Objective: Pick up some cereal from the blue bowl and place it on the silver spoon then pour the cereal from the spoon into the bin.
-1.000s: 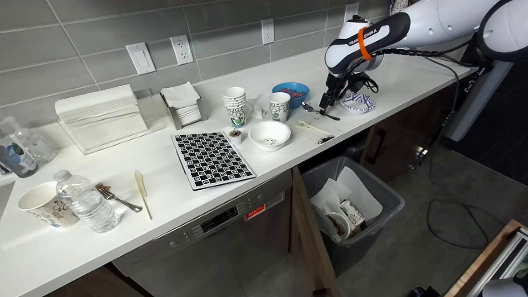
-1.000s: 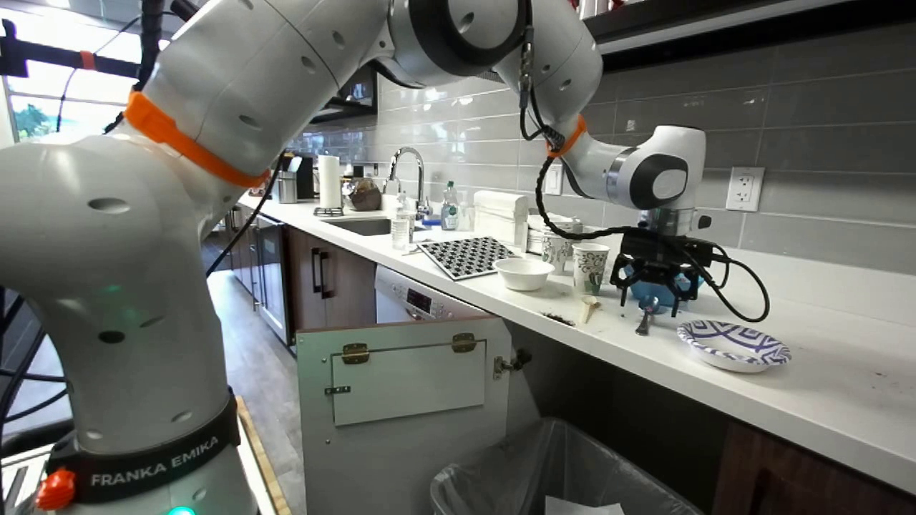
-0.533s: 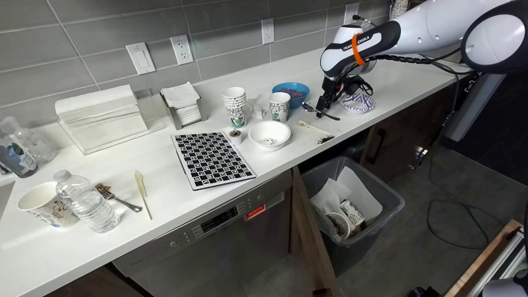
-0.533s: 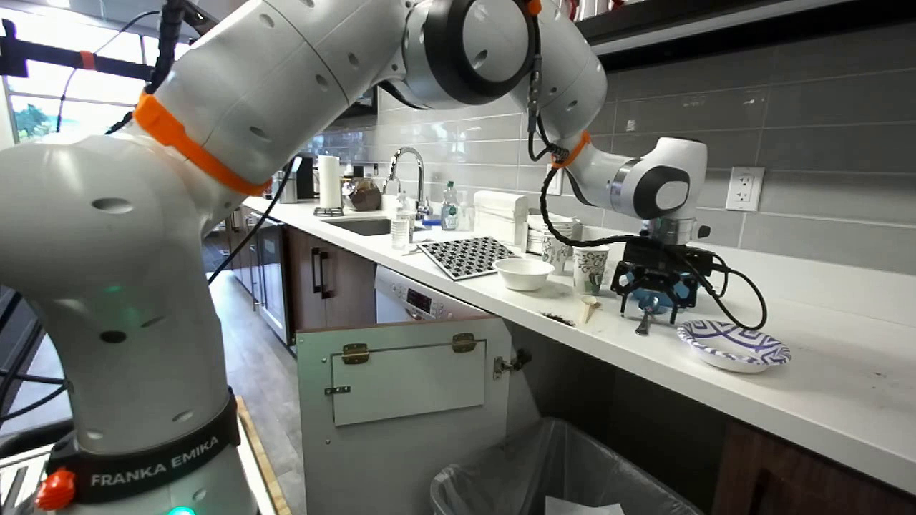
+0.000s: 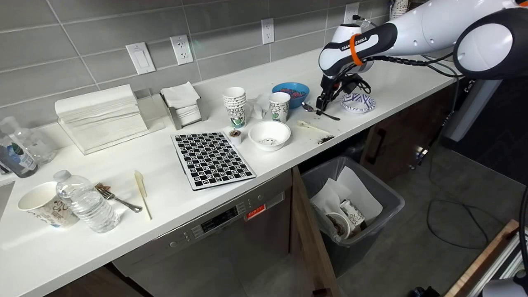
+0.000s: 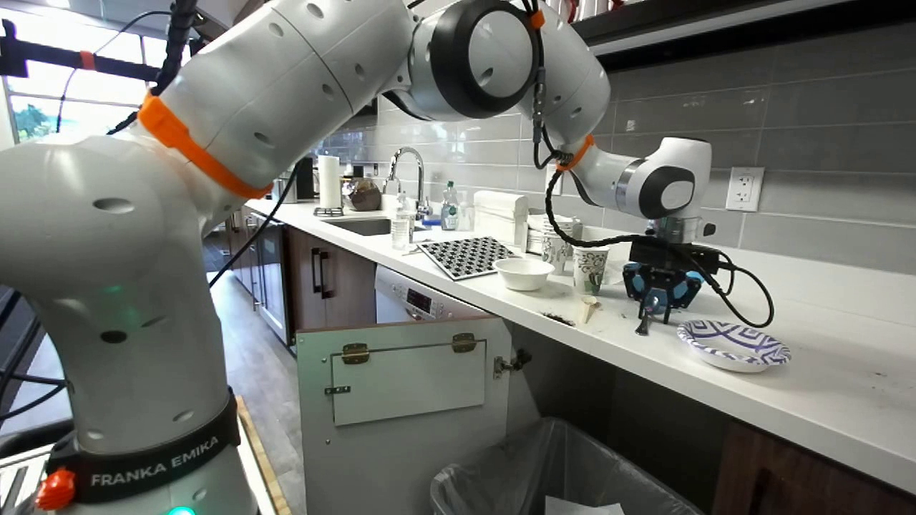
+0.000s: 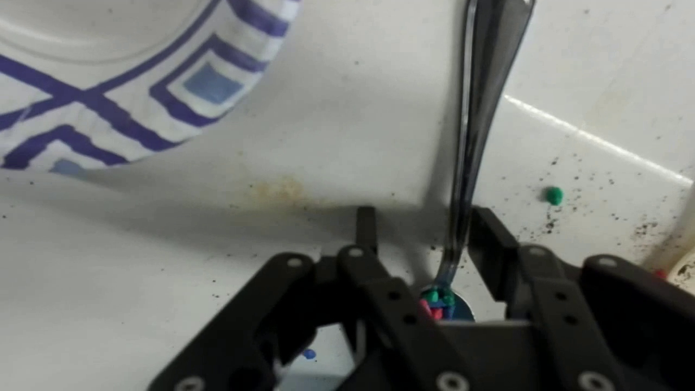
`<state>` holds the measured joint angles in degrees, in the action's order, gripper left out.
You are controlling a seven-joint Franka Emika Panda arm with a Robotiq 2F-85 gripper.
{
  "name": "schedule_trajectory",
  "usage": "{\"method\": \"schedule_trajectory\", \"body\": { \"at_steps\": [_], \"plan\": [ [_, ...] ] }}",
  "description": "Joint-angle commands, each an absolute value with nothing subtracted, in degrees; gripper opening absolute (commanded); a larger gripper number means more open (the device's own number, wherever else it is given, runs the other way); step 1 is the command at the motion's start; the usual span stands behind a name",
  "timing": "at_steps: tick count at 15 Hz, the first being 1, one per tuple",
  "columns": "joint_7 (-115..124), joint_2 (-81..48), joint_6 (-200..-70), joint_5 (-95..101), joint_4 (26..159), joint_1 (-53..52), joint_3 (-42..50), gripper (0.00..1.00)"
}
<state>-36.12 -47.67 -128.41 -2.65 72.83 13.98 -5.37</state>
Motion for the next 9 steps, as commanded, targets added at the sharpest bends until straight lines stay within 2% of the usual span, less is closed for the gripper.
{"method": "schedule_trajectory", "body": {
  "at_steps": [1,2,3,4,6,9],
  "plan": [
    [-35.91,-50.05,-125.81,-2.26,69.14,13.24,-4.89,0.39],
    [-35.91,-50.26,-125.7,-2.25,68.87,13.19,-4.9,0.34],
    [-35.9,-50.39,-125.68,-2.24,68.64,13.16,-4.9,0.2],
    [-35.9,-50.57,-125.57,-2.26,68.35,13.14,-4.92,0.18],
    [-35.89,-50.83,-125.5,-2.24,67.88,13.09,-4.91,0.0],
    [-35.85,-51.06,-125.47,-2.12,67.57,13.06,-4.81,0.02]
  ]
}}
